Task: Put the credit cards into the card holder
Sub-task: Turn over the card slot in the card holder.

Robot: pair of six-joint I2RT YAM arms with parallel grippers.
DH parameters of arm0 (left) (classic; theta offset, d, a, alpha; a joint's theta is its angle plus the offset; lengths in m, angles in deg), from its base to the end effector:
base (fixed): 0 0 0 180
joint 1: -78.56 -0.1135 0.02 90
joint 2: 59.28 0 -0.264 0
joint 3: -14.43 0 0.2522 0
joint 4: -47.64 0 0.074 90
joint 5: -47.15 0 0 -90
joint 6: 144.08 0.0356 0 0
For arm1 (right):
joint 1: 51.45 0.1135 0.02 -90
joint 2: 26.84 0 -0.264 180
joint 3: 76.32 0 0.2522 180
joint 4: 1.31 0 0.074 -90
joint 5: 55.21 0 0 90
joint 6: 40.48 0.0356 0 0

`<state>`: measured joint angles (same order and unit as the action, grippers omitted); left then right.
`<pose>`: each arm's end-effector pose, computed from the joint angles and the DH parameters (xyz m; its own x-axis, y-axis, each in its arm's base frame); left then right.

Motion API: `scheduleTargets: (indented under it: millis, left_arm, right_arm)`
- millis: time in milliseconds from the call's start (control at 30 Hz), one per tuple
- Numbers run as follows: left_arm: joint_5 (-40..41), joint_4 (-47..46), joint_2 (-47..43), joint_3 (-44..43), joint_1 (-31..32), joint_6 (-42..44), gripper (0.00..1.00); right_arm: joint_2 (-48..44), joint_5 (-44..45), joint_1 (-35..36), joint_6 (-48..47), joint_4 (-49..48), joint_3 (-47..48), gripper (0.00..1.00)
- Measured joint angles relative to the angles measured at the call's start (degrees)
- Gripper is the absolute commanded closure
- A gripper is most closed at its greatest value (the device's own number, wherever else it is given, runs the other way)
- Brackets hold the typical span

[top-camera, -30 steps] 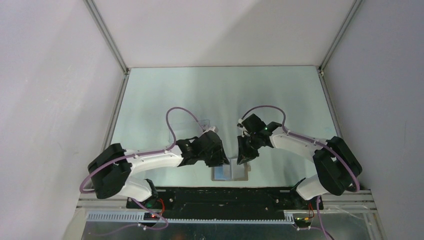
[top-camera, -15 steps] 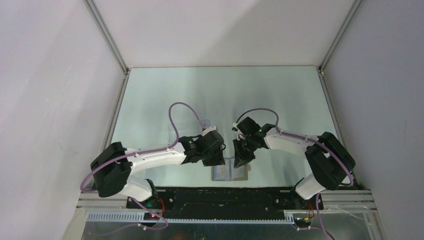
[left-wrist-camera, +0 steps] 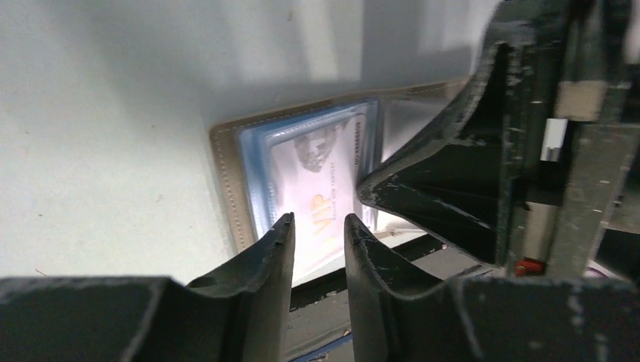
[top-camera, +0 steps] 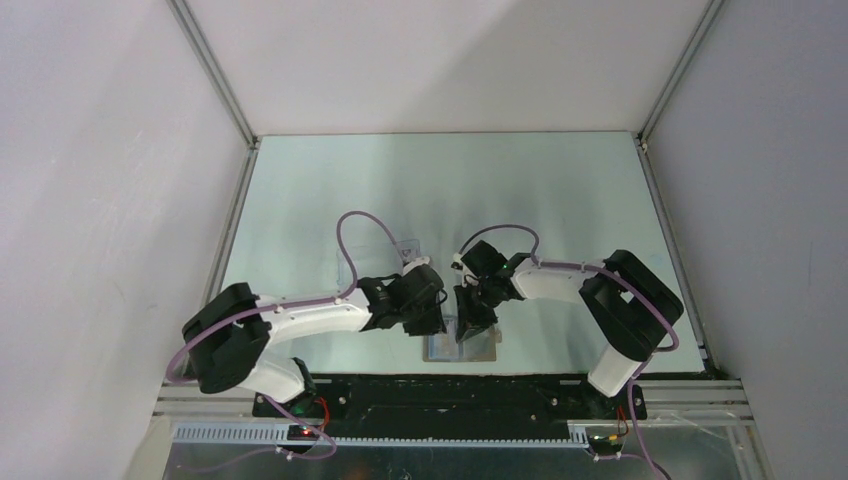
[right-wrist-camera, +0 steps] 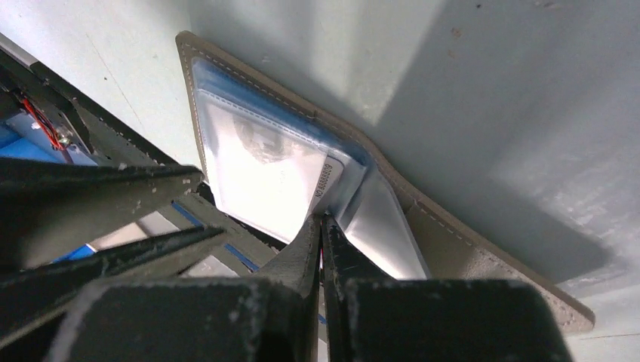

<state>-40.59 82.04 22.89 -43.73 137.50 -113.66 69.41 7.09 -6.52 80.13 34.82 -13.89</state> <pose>0.1414 -0.2321 0.1791 -0.9515 -0.0904 -0.2942 0.0490 0.8992 -0.4347 0.1968 0.2197 0.1364 -0.9482 -0.3091 -0.0727 -0.2966 0.7804 0.5504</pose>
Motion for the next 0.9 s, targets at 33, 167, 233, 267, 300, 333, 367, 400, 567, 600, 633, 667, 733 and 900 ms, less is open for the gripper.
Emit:
scheduleTargets:
  millis: [33, 167, 233, 267, 300, 333, 367, 400, 567, 600, 633, 667, 733, 900]
  left_arm:
    - [-0.2, -0.5, 0.0, 0.6, -0.2, -0.1, 0.65]
    - [-1.0, -1.4, 0.0, 2.6, -1.4, -0.4, 0.62]
    - [-1.2, -1.8, 0.0, 3.1, -1.7, -0.4, 0.62]
    - [-1.2, -1.9, 0.0, 3.2, -1.9, -0.4, 0.61]
    - [-1.2, -2.3, 0.1, 3.2, -1.9, -0.4, 0.61]
    - [-1.4, -2.5, 0.2, 3.2, -1.9, -0.4, 0.6]
    - [-1.4, -2.8, 0.3, 3.2, -1.9, -0.4, 0.6]
    - [-1.5, -2.9, 0.5, 3.2, -1.9, -0.4, 0.6]
    - [-1.6, -3.5, 1.7, 3.2, -1.9, -0.4, 0.68]
    - [-1.6, -3.5, 1.8, 3.2, -1.9, -0.3, 0.7]
    - [-1.6, -3.5, 1.8, 3.2, -1.9, -0.3, 0.74]
    - [-1.6, -3.5, 1.8, 3.2, -1.9, -0.3, 0.75]
    - [-1.6, -3.4, 1.9, 3.2, -2.0, -0.3, 0.81]
    - [-1.3, -3.3, 1.8, 3.2, -2.0, -0.1, 0.88]
  right_arm:
    - [0.2, -0.2, 0.0, 0.1, -0.2, 0.0, 0.97]
    - [0.3, 0.0, 0.0, 0.5, -0.2, 0.0, 0.99]
    - [0.3, 0.2, 0.0, 0.6, -0.2, 0.0, 1.0]
    - [0.3, 0.2, 0.0, 0.7, -0.2, 0.0, 1.0]
    - [0.3, 0.3, 0.0, 0.7, -0.2, 0.0, 1.0]
    - [0.3, 0.3, 0.0, 0.7, -0.1, 0.0, 1.0]
    - [0.3, 0.3, 0.0, 0.7, -0.1, 0.0, 1.0]
    - [0.3, 0.3, 0.0, 0.7, -0.1, 0.0, 1.0]
    - [0.3, 0.3, 0.0, 0.7, -0.1, 0.0, 1.0]
    - [0.3, 0.3, 0.0, 0.7, -0.1, 0.0, 1.0]
    - [0.3, 0.3, 0.0, 0.7, -0.1, 0.0, 1.0]
    - [0.3, 0.3, 0.0, 0.7, -0.1, 0.0, 1.0]
    - [0.3, 0.3, 0.0, 0.7, -0.1, 0.0, 1.0]
    - [0.3, 0.2, 0.0, 0.7, 0.1, 0.0, 1.0]
